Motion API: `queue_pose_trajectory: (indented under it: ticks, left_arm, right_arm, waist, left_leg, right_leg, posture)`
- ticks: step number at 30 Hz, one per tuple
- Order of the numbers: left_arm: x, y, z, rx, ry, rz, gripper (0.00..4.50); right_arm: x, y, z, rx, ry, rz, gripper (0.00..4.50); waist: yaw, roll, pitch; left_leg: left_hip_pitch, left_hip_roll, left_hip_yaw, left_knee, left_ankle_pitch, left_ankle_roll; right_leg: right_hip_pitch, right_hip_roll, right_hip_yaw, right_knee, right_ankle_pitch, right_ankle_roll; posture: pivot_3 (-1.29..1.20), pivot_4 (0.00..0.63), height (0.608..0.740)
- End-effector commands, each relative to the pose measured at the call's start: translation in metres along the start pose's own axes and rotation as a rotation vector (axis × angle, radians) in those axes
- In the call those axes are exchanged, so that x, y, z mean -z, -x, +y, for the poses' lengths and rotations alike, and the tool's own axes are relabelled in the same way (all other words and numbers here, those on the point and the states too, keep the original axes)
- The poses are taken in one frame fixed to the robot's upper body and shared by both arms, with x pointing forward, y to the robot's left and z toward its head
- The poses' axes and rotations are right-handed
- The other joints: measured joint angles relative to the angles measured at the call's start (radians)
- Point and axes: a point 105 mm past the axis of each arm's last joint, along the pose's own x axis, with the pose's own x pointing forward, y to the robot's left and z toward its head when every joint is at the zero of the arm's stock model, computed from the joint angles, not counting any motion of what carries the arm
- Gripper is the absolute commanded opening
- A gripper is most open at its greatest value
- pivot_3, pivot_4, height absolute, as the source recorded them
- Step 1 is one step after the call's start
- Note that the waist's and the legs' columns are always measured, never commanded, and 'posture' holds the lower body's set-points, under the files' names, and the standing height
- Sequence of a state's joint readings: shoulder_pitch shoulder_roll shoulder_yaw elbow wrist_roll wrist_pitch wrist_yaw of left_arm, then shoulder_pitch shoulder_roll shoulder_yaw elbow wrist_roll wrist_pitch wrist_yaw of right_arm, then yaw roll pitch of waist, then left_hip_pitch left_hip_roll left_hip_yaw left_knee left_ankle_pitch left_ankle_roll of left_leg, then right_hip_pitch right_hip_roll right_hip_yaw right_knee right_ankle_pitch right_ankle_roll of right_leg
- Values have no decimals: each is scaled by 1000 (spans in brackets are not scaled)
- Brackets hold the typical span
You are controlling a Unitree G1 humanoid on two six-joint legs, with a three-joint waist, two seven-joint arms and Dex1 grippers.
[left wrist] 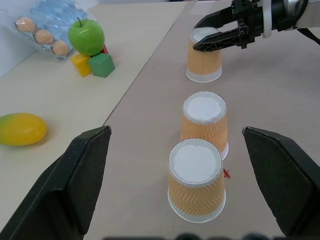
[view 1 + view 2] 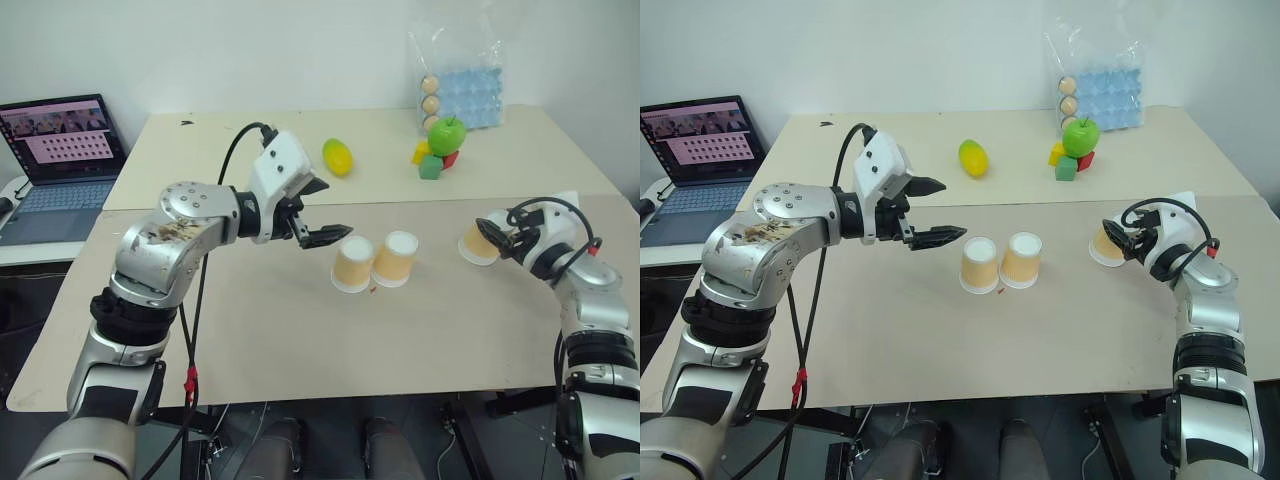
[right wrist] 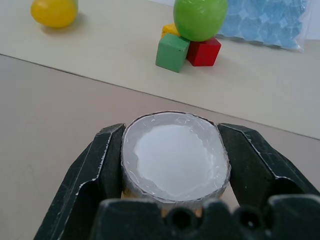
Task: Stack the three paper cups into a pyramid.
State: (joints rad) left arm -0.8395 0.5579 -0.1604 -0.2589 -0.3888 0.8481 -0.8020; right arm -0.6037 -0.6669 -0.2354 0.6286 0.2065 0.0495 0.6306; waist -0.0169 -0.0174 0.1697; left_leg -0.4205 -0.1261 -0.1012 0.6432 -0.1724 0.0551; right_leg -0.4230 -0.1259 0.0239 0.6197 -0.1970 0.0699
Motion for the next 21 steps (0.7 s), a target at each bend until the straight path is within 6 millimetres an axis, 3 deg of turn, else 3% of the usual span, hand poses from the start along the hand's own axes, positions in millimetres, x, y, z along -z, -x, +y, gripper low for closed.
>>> queue_pose_trajectory:
  ticks: [1, 8, 11, 17, 21]
  left_arm:
    - [-12, 5, 3, -21, -50, -37, 4500]
    - [-10, 15, 0, 16, -40, -26, 4500]
    - [0, 27, -3, 57, -51, 21, 4500]
    - [8, 31, -5, 57, -69, 44, 4500]
    - [6, 25, -8, 57, -71, 24, 4500]
  right_arm:
    - [-46, 0, 0, -42, 43, -105, 2667]
    - [-105, 20, 51, -378, 131, -122, 2667]
    - [-132, 31, 69, -488, 215, -131, 2667]
    - [-165, 39, 99, -643, 281, -166, 2667]
    - [-168, 36, 123, -742, 274, -172, 2667]
  waist:
    - [-1, 0, 0]
    - [0, 1, 1]
    - [-1, 1, 1]
    - [3, 1, 1]
    - [3, 1, 1]
  left_leg:
    - [0, 0, 0, 0, 0, 0]
    - [0, 0, 0, 0, 0, 0]
    - [0, 0, 0, 0, -1, -1]
    - [0, 0, 0, 0, -1, -2]
    - [-1, 0, 0, 0, -2, -2]
  right_leg:
    - [0, 0, 0, 0, 0, 0]
    - [-1, 0, 1, 2, 0, 0]
    - [-2, 0, 1, 3, 0, 1]
    - [-1, 0, 1, 2, -1, 1]
    - [-1, -1, 0, 1, -1, 1]
  posture:
    - [0, 150, 740]
    - [0, 150, 740]
    - [0, 150, 740]
    - [0, 150, 740]
    - [0, 150, 740]
